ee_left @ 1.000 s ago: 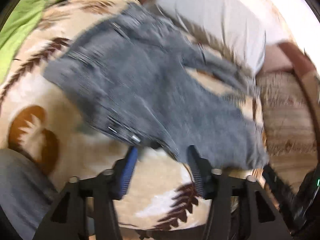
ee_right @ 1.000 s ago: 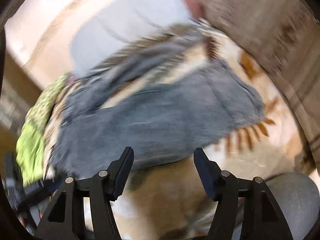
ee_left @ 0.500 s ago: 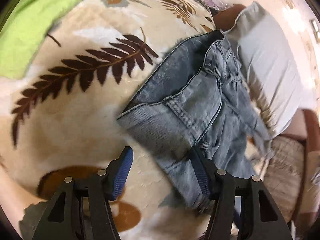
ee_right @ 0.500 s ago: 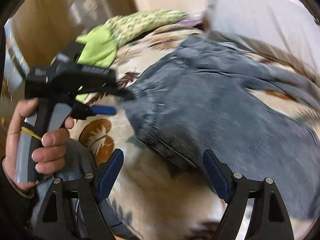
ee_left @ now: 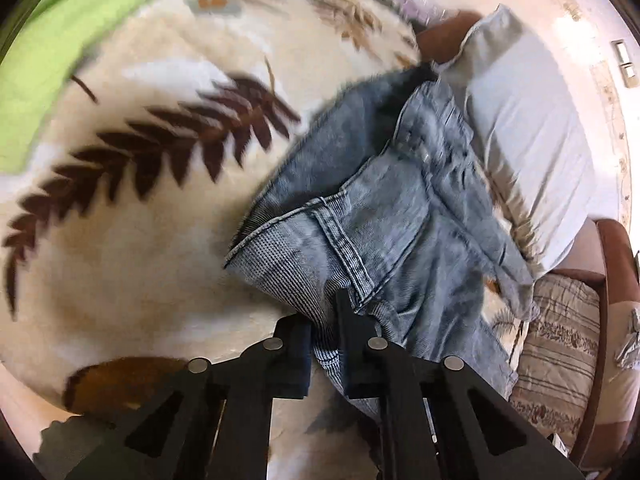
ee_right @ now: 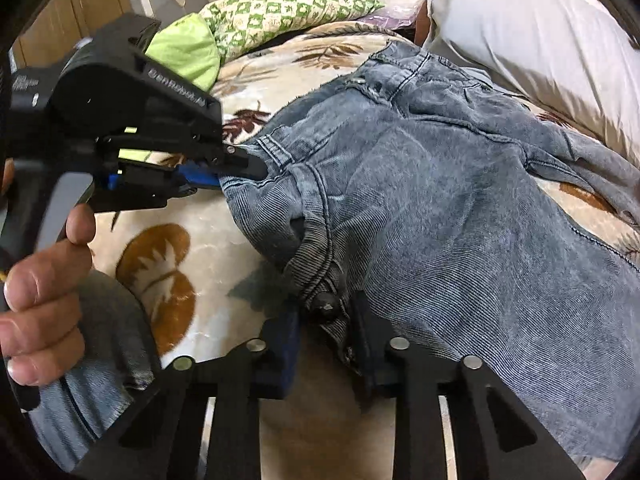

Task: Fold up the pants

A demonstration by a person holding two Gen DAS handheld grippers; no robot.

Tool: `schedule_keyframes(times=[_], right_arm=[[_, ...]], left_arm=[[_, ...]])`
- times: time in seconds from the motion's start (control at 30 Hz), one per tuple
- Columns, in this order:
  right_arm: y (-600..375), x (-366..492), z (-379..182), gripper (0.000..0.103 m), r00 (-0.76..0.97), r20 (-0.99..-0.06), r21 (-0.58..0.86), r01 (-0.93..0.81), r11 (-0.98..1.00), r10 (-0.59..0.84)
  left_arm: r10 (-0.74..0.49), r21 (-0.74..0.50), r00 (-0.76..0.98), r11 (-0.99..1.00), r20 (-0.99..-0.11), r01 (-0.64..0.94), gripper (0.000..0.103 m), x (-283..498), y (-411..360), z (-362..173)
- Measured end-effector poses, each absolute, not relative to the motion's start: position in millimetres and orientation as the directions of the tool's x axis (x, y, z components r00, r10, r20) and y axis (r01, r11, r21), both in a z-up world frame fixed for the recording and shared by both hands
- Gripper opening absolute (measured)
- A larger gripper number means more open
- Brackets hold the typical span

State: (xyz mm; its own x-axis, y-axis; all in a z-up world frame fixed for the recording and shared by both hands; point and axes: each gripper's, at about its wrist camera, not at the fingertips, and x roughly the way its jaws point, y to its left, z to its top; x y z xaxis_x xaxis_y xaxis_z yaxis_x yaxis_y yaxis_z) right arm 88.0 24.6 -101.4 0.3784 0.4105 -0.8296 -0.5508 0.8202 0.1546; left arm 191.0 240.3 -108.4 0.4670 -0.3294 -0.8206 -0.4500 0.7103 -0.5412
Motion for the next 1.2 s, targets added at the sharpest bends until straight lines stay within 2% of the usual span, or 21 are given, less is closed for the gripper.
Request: schedule_keyframes(times=[0.13, 0.2, 0.33, 0.37, 0.4, 0.43, 0.47, 0.5, 0.53, 0.57, 0.63, 0.8, 0.9, 1.03, 1.2], right_arm=[[27, 76, -82, 0.018, 0.394, -0.796, 0.189, -0.558, 0.808, 0.459], [27, 73, -79, 0.019, 0.379, -0.791, 0.218, -0.557, 0.801, 0.479], [31, 80, -108, 0.031, 0.31, -0.828, 0.253, -0.536, 0.805, 0.467], [26, 81, -104, 0.036, 0.309, -0.814, 0.285, -0.525, 0.802, 0.492], [19, 82, -98, 0.048, 0.294, -0.795, 0.337, -0.512, 0.79, 0.53], [11, 83, -91, 0.055, 0.287, -0.771, 0.385, -0.501, 0.775, 0.568], [0, 83, -79, 0.065, 0.302, -0.738, 0.422, -0.491, 0.762, 0.604], [-11, 82, -69, 0.072, 0.33, -0.724, 0.422, -0.483, 0.767, 0.606], [-22, 82, -59, 0.073, 0.362, -0.715, 0.411, -0.474, 0.779, 0.598], [-40, 83, -49, 0.073, 0.391, -0.703, 0.41, -0.459, 0.788, 0.594], [-71, 88, -35, 0.073, 0.426, -0.682, 0.429, -0.427, 0.796, 0.595], [-169, 120, -3, 0.074, 0.544, -0.631, 0.467, -0.303, 0.831, 0.553], [-231, 151, 3, 0.074, 0.604, -0.624, 0.493, -0.189, 0.849, 0.497], [-315, 203, -9, 0.074, 0.64, -0.638, 0.562, 0.008, 0.827, 0.428], [-394, 263, -40, 0.073, 0.65, -0.671, 0.615, 0.219, 0.757, 0.357]], left_arm=[[-0.203, -0.476, 0.532, 0.757, -0.822, -0.448, 0.009, 159, 236, -78], [-0.171, -0.442, 0.506, 0.756, -0.846, -0.483, 0.009, 154, 234, -81], [-0.158, -0.362, 0.391, 0.767, -0.907, -0.53, 0.014, 170, 226, -99], [-0.158, -0.359, 0.393, 0.779, -0.906, -0.514, 0.014, 171, 222, -95], [-0.153, -0.367, 0.418, 0.783, -0.896, -0.501, 0.022, 172, 220, -89], [-0.145, -0.38, 0.459, 0.794, -0.876, -0.474, 0.031, 168, 216, -78], [-0.144, -0.394, 0.494, 0.802, -0.857, -0.449, 0.035, 164, 212, -69], [-0.132, -0.398, 0.542, 0.82, -0.83, -0.41, 0.046, 157, 204, -54], [-0.12, -0.389, 0.565, 0.837, -0.816, -0.385, 0.056, 152, 196, -46], [-0.108, -0.376, 0.589, 0.857, -0.801, -0.354, 0.058, 146, 186, -36], [-0.123, -0.364, 0.614, 0.887, -0.78, -0.285, 0.059, 140, 161, -21], [-0.269, -0.427, 0.642, 0.899, -0.718, -0.101, 0.061, 151, 101, 12], [-0.318, -0.395, 0.642, 0.918, -0.698, 0.025, 0.065, 178, 56, 26], [-0.319, -0.318, 0.64, 0.94, -0.699, 0.121, 0.066, 231, 8, 20], [-0.34, -0.299, 0.583, 0.939, -0.738, 0.17, 0.064, 318, -41, -26]])
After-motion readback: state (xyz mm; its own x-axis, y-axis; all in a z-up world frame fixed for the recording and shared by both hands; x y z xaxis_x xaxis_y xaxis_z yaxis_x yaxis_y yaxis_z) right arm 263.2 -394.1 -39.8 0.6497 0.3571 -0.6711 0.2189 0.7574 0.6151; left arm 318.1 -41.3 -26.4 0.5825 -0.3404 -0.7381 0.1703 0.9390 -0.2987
